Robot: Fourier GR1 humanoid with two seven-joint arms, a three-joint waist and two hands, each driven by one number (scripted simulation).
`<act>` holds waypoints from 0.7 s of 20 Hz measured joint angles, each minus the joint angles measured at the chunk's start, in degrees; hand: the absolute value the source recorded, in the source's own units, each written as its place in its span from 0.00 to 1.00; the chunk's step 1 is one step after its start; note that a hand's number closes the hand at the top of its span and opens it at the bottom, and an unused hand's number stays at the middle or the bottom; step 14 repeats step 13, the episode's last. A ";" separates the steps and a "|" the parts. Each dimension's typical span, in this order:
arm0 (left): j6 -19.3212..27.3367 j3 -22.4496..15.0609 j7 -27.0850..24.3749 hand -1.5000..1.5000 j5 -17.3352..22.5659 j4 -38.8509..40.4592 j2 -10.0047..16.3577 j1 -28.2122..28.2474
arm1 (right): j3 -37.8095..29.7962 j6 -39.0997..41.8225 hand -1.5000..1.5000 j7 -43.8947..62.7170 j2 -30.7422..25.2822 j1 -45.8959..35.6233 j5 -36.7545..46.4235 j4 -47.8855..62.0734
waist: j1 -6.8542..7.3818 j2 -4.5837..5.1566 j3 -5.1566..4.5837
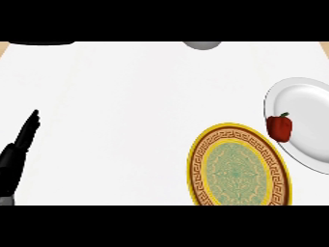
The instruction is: Pick the bell pepper from the plate and place it in the plate
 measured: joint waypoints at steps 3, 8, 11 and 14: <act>-0.02 -0.11 -0.43 0.50 0.03 -0.02 -0.35 -0.07 | -1.88 4.11 0.00 -3.81 -3.43 1.92 -1.16 2.86 | 0.23 0.13 0.08; -0.28 -0.21 -0.74 0.50 0.02 0.27 -0.53 -0.33 | -2.57 4.83 0.00 -6.80 -6.80 4.60 -1.01 4.68 | 0.58 0.35 0.22; -0.31 -0.30 -0.71 0.50 -0.09 0.21 -0.60 -0.32 | -2.71 4.87 0.00 -7.75 -7.94 6.00 -0.91 5.28 | 0.78 0.44 0.33; -0.31 -0.53 -0.37 0.50 -0.18 -0.29 -0.76 -0.36 | -2.86 5.06 0.00 -7.56 -8.98 6.36 -0.95 5.69 | 0.97 0.44 0.38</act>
